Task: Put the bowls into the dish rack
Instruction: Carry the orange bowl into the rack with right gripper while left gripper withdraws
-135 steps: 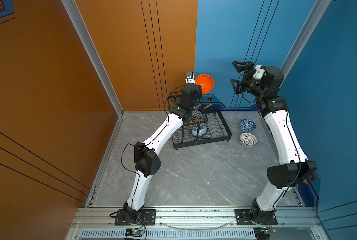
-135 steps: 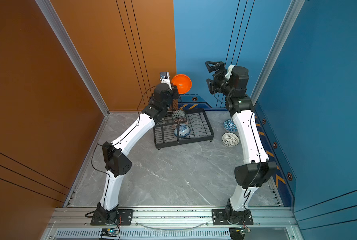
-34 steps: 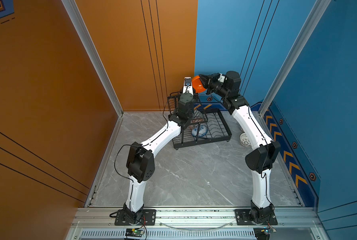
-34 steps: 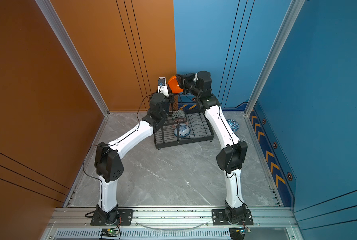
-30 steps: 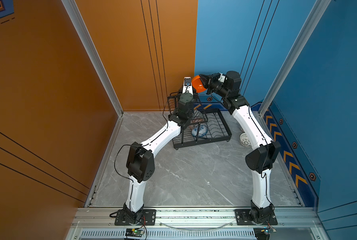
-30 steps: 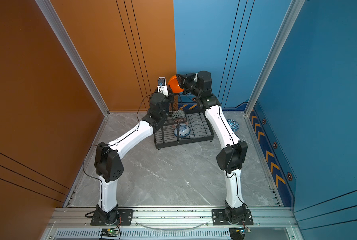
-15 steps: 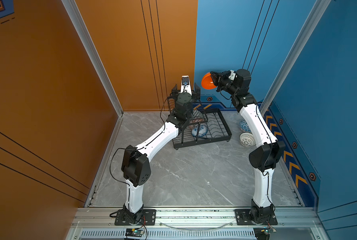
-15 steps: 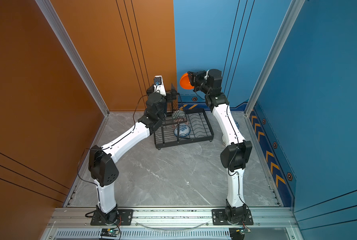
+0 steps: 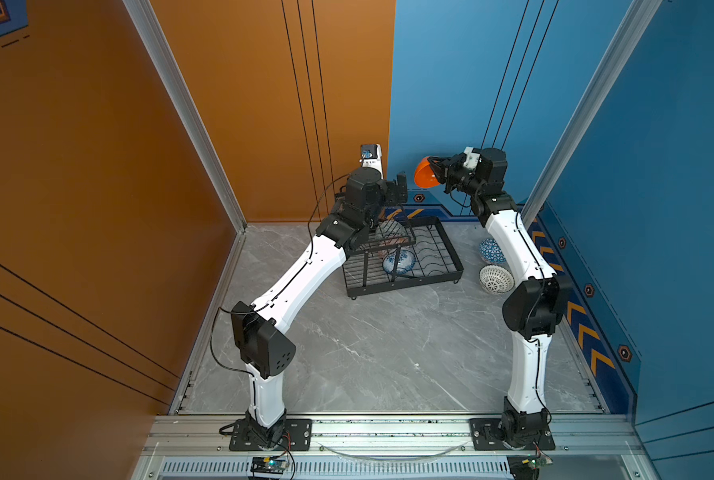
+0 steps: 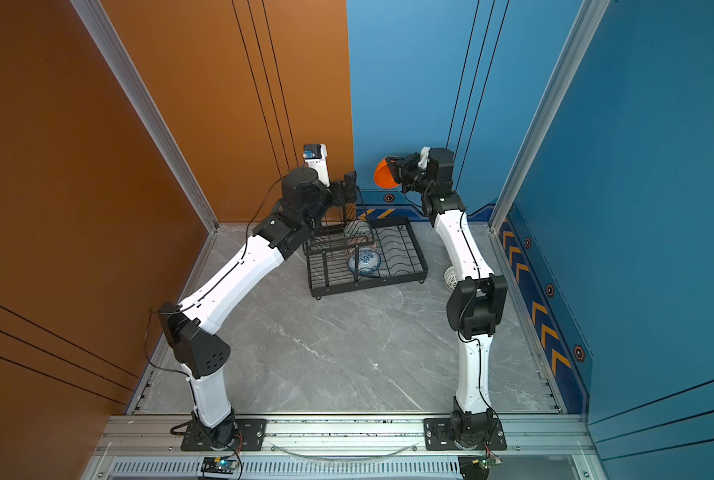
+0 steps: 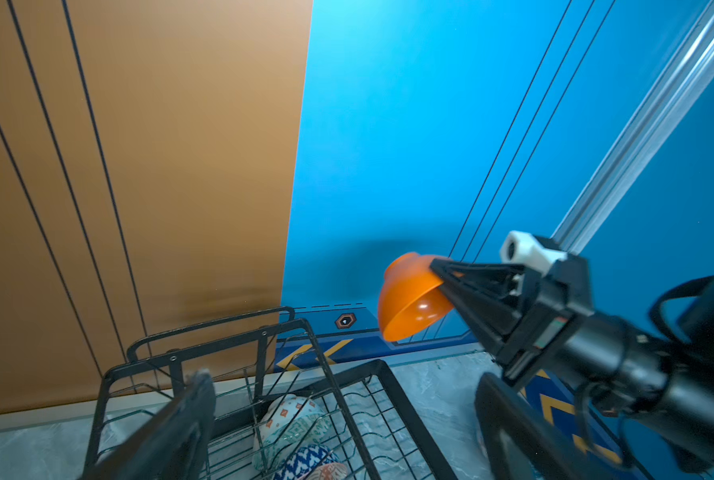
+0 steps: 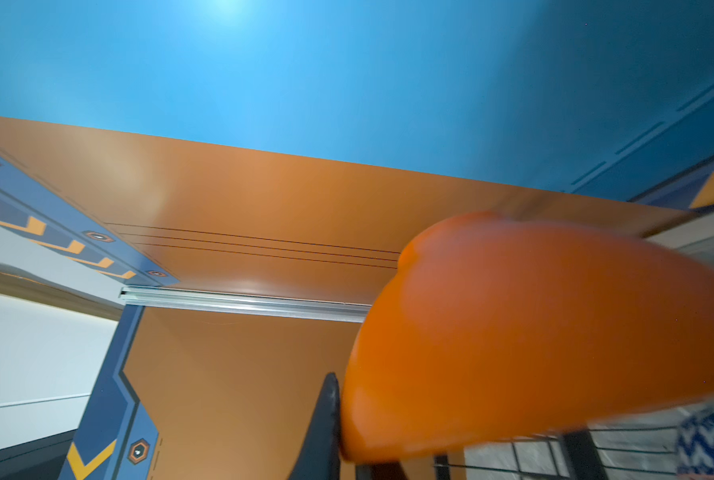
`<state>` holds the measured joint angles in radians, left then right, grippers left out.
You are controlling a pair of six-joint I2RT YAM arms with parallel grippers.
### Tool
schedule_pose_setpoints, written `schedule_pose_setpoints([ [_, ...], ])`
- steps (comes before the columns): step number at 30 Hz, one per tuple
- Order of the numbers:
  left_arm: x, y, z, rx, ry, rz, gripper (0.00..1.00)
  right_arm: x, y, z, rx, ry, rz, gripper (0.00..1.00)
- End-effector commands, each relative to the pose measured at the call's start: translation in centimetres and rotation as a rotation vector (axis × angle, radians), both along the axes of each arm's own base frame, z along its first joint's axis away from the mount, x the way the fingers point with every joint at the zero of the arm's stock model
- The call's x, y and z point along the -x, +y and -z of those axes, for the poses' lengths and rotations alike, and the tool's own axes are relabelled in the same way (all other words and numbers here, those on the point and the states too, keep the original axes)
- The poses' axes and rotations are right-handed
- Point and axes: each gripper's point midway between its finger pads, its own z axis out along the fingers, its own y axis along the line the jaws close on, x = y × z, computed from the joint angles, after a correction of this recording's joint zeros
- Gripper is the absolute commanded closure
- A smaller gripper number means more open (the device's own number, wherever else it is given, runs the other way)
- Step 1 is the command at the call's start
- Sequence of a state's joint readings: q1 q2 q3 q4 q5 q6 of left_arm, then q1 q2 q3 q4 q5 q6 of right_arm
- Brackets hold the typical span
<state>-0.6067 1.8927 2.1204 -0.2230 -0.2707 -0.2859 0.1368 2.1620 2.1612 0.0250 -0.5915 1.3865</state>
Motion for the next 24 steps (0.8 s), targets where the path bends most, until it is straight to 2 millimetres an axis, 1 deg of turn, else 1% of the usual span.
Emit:
schedule_pose_setpoints([
  [1,0.5,-1.2,3.3,-0.006,0.147,0.095,0.02,0.8,-0.6,0.0,0.050,-0.086,-0.022,1.00],
  [4,0.7,-1.8,3.5,0.014,0.166,0.120,0.02,0.4,-1.5,2.4,0.049,-0.069,-0.003,1.00],
  [6,0.8,-2.4,4.0,0.022,0.183,0.138,0.02,0.0,-2.0,3.9,0.052,-0.053,-0.002,1.00],
  [9,0.8,-3.2,4.7,0.027,0.210,0.154,0.02,-0.4,-2.7,5.7,0.067,-0.039,0.006,1.00],
  [12,0.8,-3.9,4.6,0.023,0.213,0.169,0.02,-1.1,-3.3,7.6,0.067,-0.025,0.019,1.00],
  [16,0.5,-4.2,4.7,0.014,0.213,0.178,0.02,-1.8,-3.3,9.1,0.042,-0.028,0.026,1.00],
  [24,-0.1,-5.0,5.5,0.023,0.242,0.209,0.02,-3.1,-2.4,11.6,0.008,-0.039,0.029,1.00],
])
